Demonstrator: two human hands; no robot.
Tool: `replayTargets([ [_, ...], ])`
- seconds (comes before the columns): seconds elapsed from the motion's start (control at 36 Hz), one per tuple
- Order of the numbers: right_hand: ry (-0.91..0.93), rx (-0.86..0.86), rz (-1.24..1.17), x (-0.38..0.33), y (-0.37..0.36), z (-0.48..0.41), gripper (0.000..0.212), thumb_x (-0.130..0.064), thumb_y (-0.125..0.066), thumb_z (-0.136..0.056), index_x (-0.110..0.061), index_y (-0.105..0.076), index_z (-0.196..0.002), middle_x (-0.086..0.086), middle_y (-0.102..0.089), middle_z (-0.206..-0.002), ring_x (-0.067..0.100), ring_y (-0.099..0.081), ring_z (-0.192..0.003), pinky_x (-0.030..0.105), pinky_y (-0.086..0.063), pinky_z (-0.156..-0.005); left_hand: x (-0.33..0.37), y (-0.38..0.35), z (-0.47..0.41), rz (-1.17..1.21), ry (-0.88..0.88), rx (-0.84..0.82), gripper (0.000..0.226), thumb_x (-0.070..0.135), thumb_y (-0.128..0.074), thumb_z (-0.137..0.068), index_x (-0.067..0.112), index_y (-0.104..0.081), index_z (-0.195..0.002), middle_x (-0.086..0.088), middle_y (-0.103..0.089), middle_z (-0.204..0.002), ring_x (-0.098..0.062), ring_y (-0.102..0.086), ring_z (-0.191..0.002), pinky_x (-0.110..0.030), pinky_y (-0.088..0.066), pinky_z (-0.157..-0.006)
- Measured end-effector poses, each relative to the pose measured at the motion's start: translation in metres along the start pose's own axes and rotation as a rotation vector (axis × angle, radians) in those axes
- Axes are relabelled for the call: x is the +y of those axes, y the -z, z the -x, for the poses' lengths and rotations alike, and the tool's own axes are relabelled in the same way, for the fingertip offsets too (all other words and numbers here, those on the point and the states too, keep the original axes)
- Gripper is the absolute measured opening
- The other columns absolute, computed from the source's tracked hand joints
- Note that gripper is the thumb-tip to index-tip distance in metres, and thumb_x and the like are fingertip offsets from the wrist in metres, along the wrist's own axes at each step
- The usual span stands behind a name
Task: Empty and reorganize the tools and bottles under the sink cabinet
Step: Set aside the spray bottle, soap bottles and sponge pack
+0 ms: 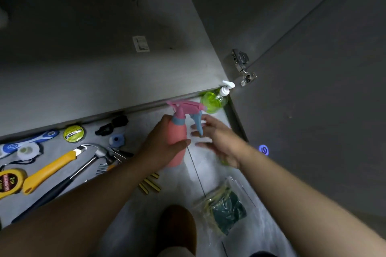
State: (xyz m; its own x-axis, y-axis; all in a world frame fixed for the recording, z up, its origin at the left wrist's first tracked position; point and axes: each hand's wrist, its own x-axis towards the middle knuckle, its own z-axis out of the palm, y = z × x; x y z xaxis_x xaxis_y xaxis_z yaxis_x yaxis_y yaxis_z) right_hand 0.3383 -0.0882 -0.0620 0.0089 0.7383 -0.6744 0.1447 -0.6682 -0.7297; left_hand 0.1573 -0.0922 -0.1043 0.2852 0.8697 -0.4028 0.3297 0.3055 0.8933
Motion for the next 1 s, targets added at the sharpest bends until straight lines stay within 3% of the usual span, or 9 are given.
replayTargets([
  [0.17, 0.028, -0.063, -0.375, 0.027, -0.003, 0.022, 0.061, 0.017, -0.045, -0.089, -0.02, -0.058, -0.136, 0.008, -0.065, -0.12, 0.022, -0.059, -0.108, 0.043, -0.042, -0.11, 0.009, -0.011, -0.004, -0.081, -0.048, -0.036, 0.049, 0.036, -0.077, -0.08, 0.032, -0.051, -0.12, 0.007, -0.068, -0.116, -0.019, -0.066, -0.107, -0.049, -0.054, -0.094],
  [0.31, 0.109, -0.063, -0.11, 0.047, -0.007, 0.024, 0.072, 0.015, -0.06, -0.087, -0.025, -0.048, -0.145, 0.009, -0.061, -0.133, 0.021, -0.061, -0.12, 0.039, -0.049, -0.107, 0.016, -0.02, -0.008, -0.154, -0.05, -0.036, 0.042, 0.035, -0.076, -0.082, 0.032, -0.05, -0.115, 0.006, -0.069, -0.113, -0.02, -0.068, -0.102, -0.049, -0.056, -0.089],
  [0.39, 0.136, 0.01, 0.146, 0.055, -0.009, 0.021, 0.083, -0.003, -0.08, -0.079, -0.033, -0.042, -0.146, -0.006, -0.059, -0.134, 0.009, -0.057, -0.12, 0.029, -0.056, -0.094, 0.018, -0.024, -0.013, -0.095, -0.049, -0.072, 0.041, 0.036, -0.073, -0.086, 0.031, -0.051, -0.119, 0.006, -0.069, -0.114, -0.019, -0.068, -0.102, -0.05, -0.057, -0.089],
  [0.47, 0.227, 0.181, 0.256, 0.061, -0.015, 0.013, 0.073, -0.016, -0.089, -0.072, -0.027, -0.052, -0.134, -0.005, -0.062, -0.125, 0.004, -0.06, -0.107, 0.031, -0.058, -0.088, 0.021, -0.03, -0.017, -0.065, -0.057, -0.08, 0.046, 0.044, -0.071, -0.08, 0.031, -0.052, -0.12, 0.006, -0.069, -0.111, -0.017, -0.069, -0.101, -0.049, -0.058, -0.089],
  [0.56, 0.325, 0.32, 0.245, 0.065, -0.014, 0.003, 0.061, -0.01, -0.09, -0.068, -0.031, -0.059, -0.117, -0.006, -0.067, -0.107, -0.009, -0.062, -0.09, 0.011, -0.051, -0.073, 0.02, -0.037, -0.024, -0.076, -0.066, -0.064, 0.04, 0.041, -0.072, -0.081, 0.033, -0.057, -0.117, 0.009, -0.07, -0.11, -0.014, -0.068, -0.101, -0.047, -0.056, -0.091],
  [0.67, 0.295, 0.511, 0.226, 0.074, 0.0, -0.018, 0.061, -0.011, -0.089, -0.069, -0.024, -0.057, -0.119, 0.002, -0.069, -0.104, -0.004, -0.065, -0.078, 0.007, -0.045, -0.063, 0.013, -0.04, -0.031, -0.04, -0.081, -0.095, 0.059, 0.023, -0.076, -0.086, 0.023, -0.052, -0.14, -0.001, -0.06, -0.139, -0.018, -0.058, -0.124, -0.042, -0.048, -0.107],
  [0.75, 0.146, 0.709, 0.219, 0.08, 0.014, -0.041, 0.079, -0.025, -0.091, -0.07, -0.01, -0.05, -0.135, 0.01, -0.063, -0.122, 0.023, -0.063, -0.1, 0.026, -0.05, -0.08, 0.002, -0.035, -0.027, -0.085, -0.049, -0.086, 0.051, 0.017, -0.076, -0.089, 0.018, -0.057, -0.136, -0.002, -0.058, -0.138, -0.014, -0.055, -0.124, -0.032, -0.046, -0.105],
  [0.83, 0.071, 0.822, 0.153, 0.084, 0.022, -0.065, 0.085, -0.031, -0.088, -0.073, -0.009, -0.045, -0.142, 0.013, -0.056, -0.133, 0.031, -0.058, -0.117, 0.038, -0.049, -0.099, -0.013, -0.025, -0.02, -0.126, -0.001, -0.093, 0.028, 0.012, -0.07, -0.093, 0.015, -0.066, -0.121, -0.004, -0.064, -0.123, -0.018, -0.061, -0.116, -0.021, -0.047, -0.092],
  [1.0, -0.073, 0.921, -0.062, 0.089, 0.02, -0.105, 0.083, -0.039, -0.078, -0.083, -0.018, -0.035, -0.15, 0.007, -0.048, -0.144, 0.03, -0.051, -0.129, 0.029, -0.038, -0.102, -0.029, -0.01, -0.006, -0.145, 0.04, -0.139, 0.019, 0.007, -0.062, -0.097, 0.012, -0.067, -0.116, 0.001, -0.067, -0.109, -0.012, -0.063, -0.105, -0.002, -0.042, -0.077],
])
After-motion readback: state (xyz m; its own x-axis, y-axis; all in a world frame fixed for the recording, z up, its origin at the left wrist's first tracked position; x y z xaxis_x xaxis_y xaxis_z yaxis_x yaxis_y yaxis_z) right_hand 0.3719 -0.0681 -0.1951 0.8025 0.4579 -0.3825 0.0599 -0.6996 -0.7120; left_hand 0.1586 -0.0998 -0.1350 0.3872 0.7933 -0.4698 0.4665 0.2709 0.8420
